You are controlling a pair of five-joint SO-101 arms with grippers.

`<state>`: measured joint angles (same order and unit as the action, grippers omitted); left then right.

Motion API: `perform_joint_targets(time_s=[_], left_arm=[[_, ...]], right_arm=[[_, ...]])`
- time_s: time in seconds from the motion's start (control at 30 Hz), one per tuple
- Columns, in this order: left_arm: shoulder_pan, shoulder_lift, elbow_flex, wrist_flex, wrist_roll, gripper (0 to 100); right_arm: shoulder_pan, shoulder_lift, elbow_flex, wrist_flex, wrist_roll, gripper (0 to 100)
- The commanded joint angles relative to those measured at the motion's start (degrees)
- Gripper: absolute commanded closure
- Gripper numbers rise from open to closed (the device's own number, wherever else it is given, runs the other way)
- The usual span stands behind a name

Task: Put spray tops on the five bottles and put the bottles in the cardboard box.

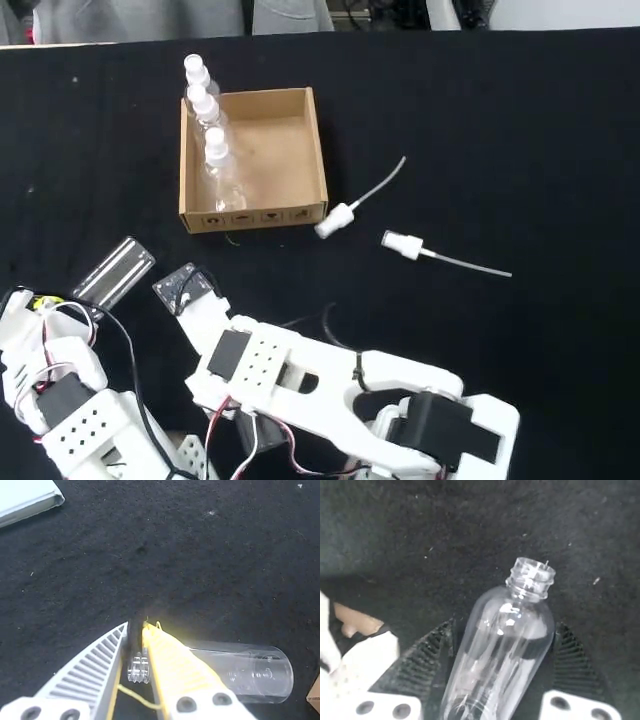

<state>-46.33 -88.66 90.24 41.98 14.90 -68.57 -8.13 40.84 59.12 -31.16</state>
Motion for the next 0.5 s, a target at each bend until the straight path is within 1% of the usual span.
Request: perform_joint_targets(time_s=[0.0,0.07,0.27,0.33,0.47], left_arm=[[-0.66,-0.79,-4.26,-1.49,-0.44,95],[-0.66,-0.79,-4.26,-1.49,-0.44,95],[-0.66,-0.79,-4.26,-1.49,-0.44,95],[-0.66,-0.79,-4.26,-1.49,-0.44,95],[-0.66,-0.79,-4.26,-1.49,-0.44,95]], right_arm=[[2.29,-4.35,-3.38,0.79,-0.44,73.6],[2.81,-4.62,-3.38,0.62,-0.44,73.6],[8.35,-4.7,-3.91,0.18,-1.49,73.6],[8.79,-4.7,-3.91,0.18,-3.43,73.4],[9.05,-4.7,-3.82,0.18,-3.96,73.3]])
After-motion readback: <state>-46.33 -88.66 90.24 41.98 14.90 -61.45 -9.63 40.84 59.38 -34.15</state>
